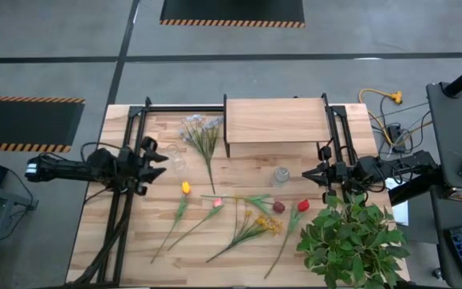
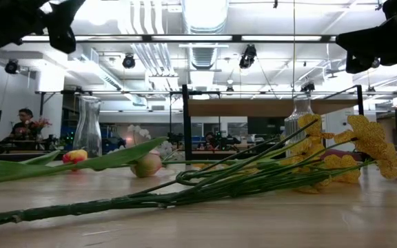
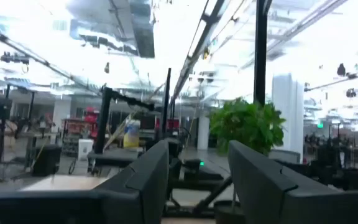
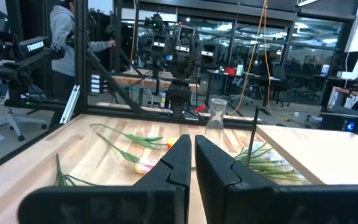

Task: Pick and place flowers into a vace then onto a shelf
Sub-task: Prepare the left transparent vase

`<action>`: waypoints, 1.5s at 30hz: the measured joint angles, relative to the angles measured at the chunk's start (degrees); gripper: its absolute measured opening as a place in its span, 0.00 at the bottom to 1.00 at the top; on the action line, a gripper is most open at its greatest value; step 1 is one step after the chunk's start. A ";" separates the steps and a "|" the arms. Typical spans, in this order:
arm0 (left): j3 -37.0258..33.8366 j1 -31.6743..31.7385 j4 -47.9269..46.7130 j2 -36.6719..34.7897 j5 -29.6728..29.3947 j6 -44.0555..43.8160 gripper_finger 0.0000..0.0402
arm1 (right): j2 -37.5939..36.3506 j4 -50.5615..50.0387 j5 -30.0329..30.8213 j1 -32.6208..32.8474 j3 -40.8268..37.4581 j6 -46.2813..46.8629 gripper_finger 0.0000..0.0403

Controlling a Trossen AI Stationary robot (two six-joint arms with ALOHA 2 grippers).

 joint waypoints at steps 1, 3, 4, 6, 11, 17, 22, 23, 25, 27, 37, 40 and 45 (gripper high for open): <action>-0.02 0.00 0.43 0.00 -0.02 -0.01 0.38 | 0.00 0.00 0.00 0.00 0.00 -0.03 0.03; -0.07 -0.04 1.00 0.05 -1.58 -0.90 0.38 | 0.00 0.00 0.00 0.00 -0.01 0.01 0.03; -0.07 -0.02 1.23 0.27 -3.46 -2.46 0.38 | 0.00 0.00 -0.02 0.00 -0.01 0.01 0.03; -0.07 -0.02 1.23 1.12 -8.08 -6.57 0.38 | 0.00 0.00 -0.02 0.00 -0.01 0.00 0.03; -0.09 0.00 1.29 4.70 -16.83 -10.06 0.38 | 0.00 -0.06 -0.02 0.01 -0.01 -0.23 0.03; 1.72 -0.04 1.27 10.65 -17.83 -18.49 0.38 | 0.04 -0.42 -0.02 0.00 -0.01 -0.11 0.03; 6.96 -0.09 1.22 18.22 -17.81 -21.03 0.38 | 0.04 0.13 -0.04 0.01 -0.01 0.30 0.03; 8.50 -0.09 1.25 19.92 -17.79 -21.03 0.38 | 0.04 0.13 -0.04 0.01 0.00 0.66 0.03; 11.65 -0.09 0.95 23.36 -17.79 -21.02 0.38 | 0.04 0.13 -0.02 0.00 0.00 1.35 0.03; 15.25 -0.09 -1.53 26.71 -17.95 -21.03 0.38 | 0.04 0.13 -0.02 0.00 -0.01 1.50 0.03; 42.15 0.00 -42.39 41.19 -34.32 -21.83 0.38 | 0.02 0.11 0.04 0.00 -0.01 3.76 0.03; 49.99 0.00 -55.75 45.55 -40.75 -25.57 0.38 | 0.02 0.11 0.04 0.02 -0.01 2.99 0.03; 58.68 0.02 -69.68 52.70 -44.66 -34.04 0.38 | 0.02 0.08 0.06 0.00 -0.01 2.27 0.03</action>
